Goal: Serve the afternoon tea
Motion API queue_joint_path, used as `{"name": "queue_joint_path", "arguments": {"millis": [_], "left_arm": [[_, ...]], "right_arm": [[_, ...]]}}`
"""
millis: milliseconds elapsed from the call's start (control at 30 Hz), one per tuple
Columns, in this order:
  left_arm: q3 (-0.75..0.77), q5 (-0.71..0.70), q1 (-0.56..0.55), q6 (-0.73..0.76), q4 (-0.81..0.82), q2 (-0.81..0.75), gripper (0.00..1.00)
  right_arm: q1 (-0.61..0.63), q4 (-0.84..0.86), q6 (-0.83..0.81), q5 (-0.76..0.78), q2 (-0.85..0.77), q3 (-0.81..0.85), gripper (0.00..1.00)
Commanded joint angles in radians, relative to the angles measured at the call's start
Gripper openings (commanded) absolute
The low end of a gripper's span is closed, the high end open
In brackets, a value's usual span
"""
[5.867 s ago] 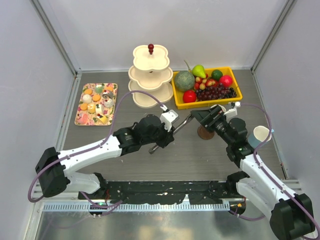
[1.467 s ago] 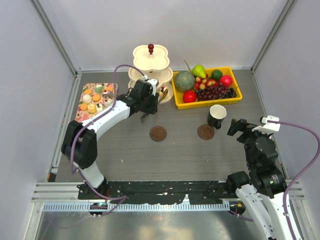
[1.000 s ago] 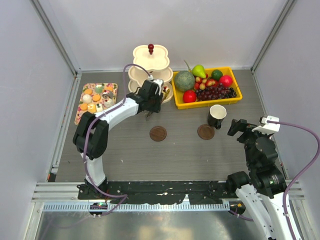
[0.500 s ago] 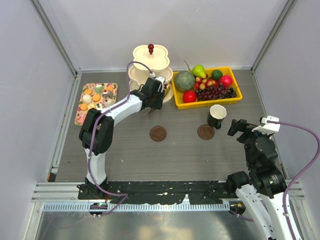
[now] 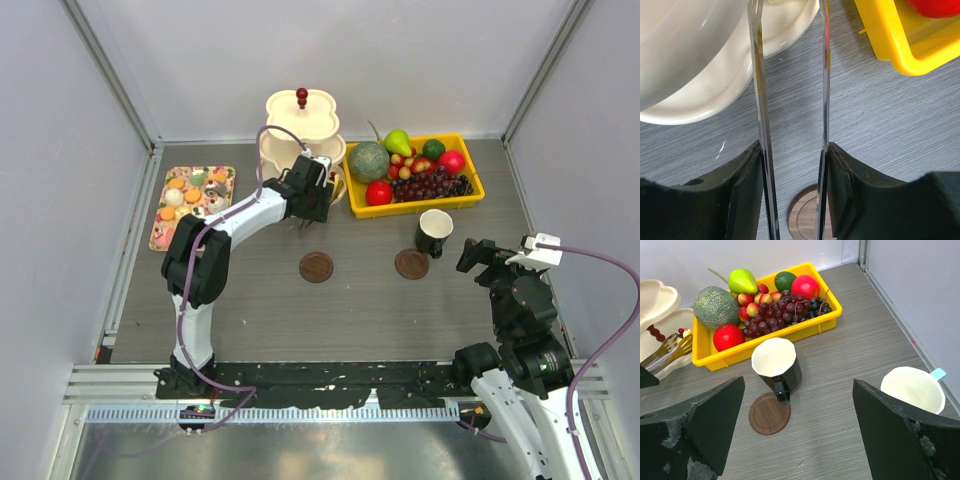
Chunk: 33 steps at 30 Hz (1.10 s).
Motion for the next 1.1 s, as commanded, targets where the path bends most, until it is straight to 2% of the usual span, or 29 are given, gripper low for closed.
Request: {"name": "queue_joint_path", "arguments": {"millis": [0, 267, 433, 700, 833, 1067], "left_arm": [[0.030, 0.016, -0.001, -0.006, 0.005, -0.016, 0.54], [0.003, -0.012, -0.002, -0.025, -0.024, -0.091, 0.56], [-0.077, -0.004, -0.001, -0.055, -0.047, -0.165, 0.56], [-0.281, 0.022, -0.002, -0.094, -0.059, -0.379, 0.55], [-0.381, -0.021, 0.004, -0.115, -0.104, -0.499, 0.52], [-0.442, -0.101, 0.066, -0.152, -0.238, -0.692, 0.50]], "right_arm": [[0.003, 0.032, -0.011, 0.016, -0.009, -0.002, 0.96], [0.004, 0.032, -0.009, 0.013, -0.005, 0.000, 0.96], [0.004, 0.032, -0.008, 0.014, -0.008, -0.002, 0.96], [0.004, 0.032, -0.007, 0.007, -0.002, 0.000, 0.96], [0.003, 0.032, -0.009, 0.005, -0.005, -0.002, 0.96], [0.003, 0.040, -0.003, -0.010, 0.003, -0.003, 0.96]]}}
